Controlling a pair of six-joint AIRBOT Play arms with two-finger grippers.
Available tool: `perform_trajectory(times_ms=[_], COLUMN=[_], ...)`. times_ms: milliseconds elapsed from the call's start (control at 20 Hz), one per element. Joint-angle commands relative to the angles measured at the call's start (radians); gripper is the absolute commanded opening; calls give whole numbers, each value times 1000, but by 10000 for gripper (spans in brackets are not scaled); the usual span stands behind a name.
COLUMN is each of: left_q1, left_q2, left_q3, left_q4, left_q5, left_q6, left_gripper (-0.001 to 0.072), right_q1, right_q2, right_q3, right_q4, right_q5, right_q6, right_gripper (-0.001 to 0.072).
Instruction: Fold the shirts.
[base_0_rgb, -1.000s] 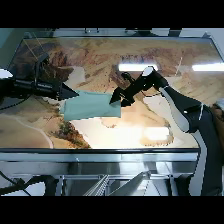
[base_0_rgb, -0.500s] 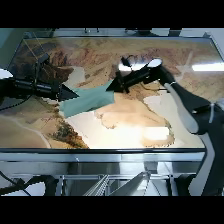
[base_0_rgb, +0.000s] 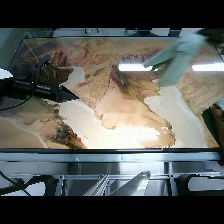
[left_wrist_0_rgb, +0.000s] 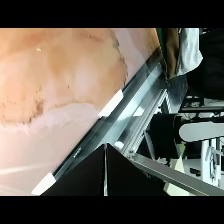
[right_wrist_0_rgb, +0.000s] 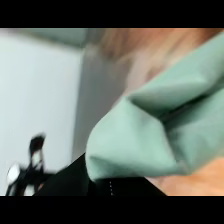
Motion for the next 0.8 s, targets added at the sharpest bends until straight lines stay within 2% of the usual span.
perform_trajectory(times_ms=[0,100,250,450,650,700,750], left_q1=[-1,-1,-9,-60,-132,-147,-161], left_q2=[0,0,0,-1,-2,-3,-3], left_q3=[0,-1,-1,-1,-1,0,-1], left_q4=[1,1,1,2,4,8,8], left_q5=[22,26,27,38,63,67,67], left_q6=[5,5,4,4,4,4,4], left_gripper=[10,10,10,10,10,11,11], right_q1=[-373,-518,-637,-697,-725,-726,-729], right_q2=[106,105,114,115,85,67,44], right_q3=[0,-2,-29,-158,-348,-373,-385], right_q4=[-289,-515,-752,-964,-1042,-1075,-1087], right_q5=[174,313,310,311,310,310,310], right_q6=[104,100,42,-13,-12,-8,-5], right_gripper=[16,16,16,17,22,98,419])
